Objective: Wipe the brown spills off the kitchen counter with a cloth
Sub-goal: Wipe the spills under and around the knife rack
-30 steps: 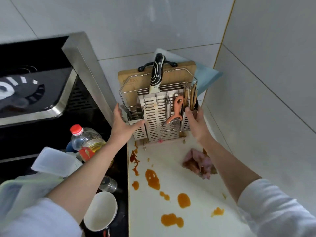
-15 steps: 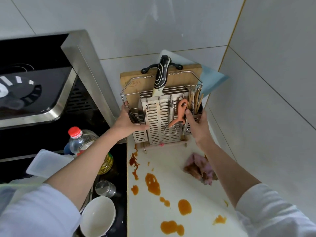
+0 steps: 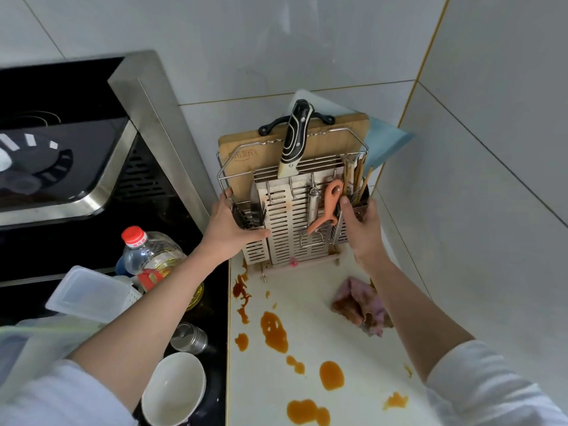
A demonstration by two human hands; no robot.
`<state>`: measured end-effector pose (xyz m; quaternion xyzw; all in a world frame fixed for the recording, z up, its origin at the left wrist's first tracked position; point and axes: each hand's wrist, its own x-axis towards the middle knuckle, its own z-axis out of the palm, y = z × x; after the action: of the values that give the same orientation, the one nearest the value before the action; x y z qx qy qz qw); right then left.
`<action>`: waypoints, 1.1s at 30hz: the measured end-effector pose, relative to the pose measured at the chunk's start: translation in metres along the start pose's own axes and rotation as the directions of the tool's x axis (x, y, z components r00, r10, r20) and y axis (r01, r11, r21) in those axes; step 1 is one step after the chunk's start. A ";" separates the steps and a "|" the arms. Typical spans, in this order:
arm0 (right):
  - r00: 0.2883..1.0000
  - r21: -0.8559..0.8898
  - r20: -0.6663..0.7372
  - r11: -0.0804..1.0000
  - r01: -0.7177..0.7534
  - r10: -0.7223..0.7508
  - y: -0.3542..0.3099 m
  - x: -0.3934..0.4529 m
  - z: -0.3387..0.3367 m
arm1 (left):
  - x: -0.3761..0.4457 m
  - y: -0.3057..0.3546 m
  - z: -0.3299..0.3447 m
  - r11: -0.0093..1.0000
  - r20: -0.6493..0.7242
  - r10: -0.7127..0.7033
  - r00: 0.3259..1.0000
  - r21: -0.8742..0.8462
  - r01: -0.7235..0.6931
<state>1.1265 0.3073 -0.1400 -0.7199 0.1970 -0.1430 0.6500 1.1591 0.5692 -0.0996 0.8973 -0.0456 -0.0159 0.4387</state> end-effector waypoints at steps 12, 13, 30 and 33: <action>0.995 0.068 0.098 0.998 0.012 -0.018 -0.005 0.009 -0.005 | -0.032 -0.001 0.009 1.000 -0.132 0.013 0.991 0.011 -0.012; 0.994 0.069 0.111 0.998 0.006 -0.014 -0.006 0.009 -0.003 | -0.034 -0.002 0.008 1.000 -0.132 0.007 0.991 0.010 -0.006; 0.952 0.093 0.307 0.996 -0.009 -0.020 -0.003 0.011 0.007 | -0.061 0.000 0.001 0.994 -0.201 -0.054 0.978 0.087 0.073; 0.933 0.063 0.360 0.998 -0.011 -0.012 -0.004 0.012 0.001 | -0.064 0.007 -0.002 0.987 -0.150 -0.122 0.981 0.087 0.136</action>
<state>1.1379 0.3026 -0.1372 -0.7128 0.0697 -0.0151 0.6977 1.0945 0.5726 -0.0932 0.9174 0.0437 0.0227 0.3950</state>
